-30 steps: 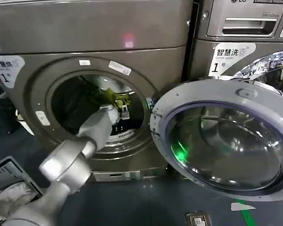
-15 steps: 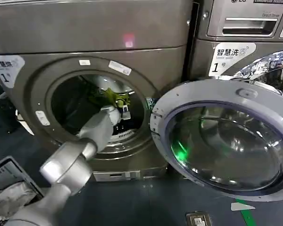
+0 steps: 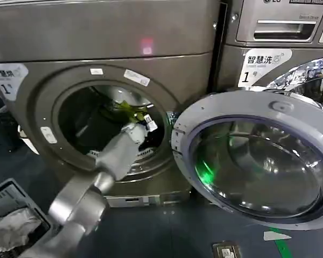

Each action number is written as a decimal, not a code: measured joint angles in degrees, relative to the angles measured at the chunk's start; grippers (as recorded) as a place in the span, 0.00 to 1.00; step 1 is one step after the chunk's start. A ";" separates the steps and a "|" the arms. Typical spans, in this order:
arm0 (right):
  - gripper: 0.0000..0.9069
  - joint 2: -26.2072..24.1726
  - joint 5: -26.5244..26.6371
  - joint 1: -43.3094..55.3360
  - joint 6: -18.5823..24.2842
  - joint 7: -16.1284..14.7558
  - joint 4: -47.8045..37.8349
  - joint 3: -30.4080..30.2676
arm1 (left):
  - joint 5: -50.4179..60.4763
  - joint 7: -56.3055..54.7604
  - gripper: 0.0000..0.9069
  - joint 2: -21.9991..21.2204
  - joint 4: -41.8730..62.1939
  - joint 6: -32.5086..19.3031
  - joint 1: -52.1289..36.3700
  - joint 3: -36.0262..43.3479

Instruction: Grasp the clothes from the dryer.

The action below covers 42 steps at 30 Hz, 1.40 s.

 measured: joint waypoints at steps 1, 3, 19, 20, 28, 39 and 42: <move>1.00 0.09 -0.07 0.13 0.01 0.01 0.12 -0.17 | -0.88 -1.67 0.00 0.01 -1.91 0.71 0.98 -1.67; 1.00 0.16 -0.09 0.25 0.01 -0.05 0.31 -0.41 | -2.46 -4.88 0.00 0.01 -6.26 1.95 3.30 -4.60; 1.00 -0.45 1.17 0.37 2.48 0.44 -0.20 -0.53 | -17.06 -29.45 0.00 1.54 -50.18 -1.76 29.46 -24.69; 1.00 -0.53 1.23 0.43 2.50 0.43 -0.21 -0.44 | -17.74 -30.30 0.00 1.56 -52.34 -2.43 30.95 -25.23; 1.00 -0.93 2.05 0.56 3.32 0.80 -0.21 -0.66 | -21.21 -33.28 0.00 1.61 -62.44 -4.67 38.12 -27.53; 1.00 -1.49 2.07 0.82 2.86 1.09 -0.67 -0.26 | -23.18 -32.99 0.00 1.90 -66.49 -4.17 40.17 -28.09; 1.00 -1.44 2.01 0.92 2.43 0.88 -0.62 -0.16 | -23.39 -32.80 0.00 2.27 -66.92 -4.10 40.48 -27.88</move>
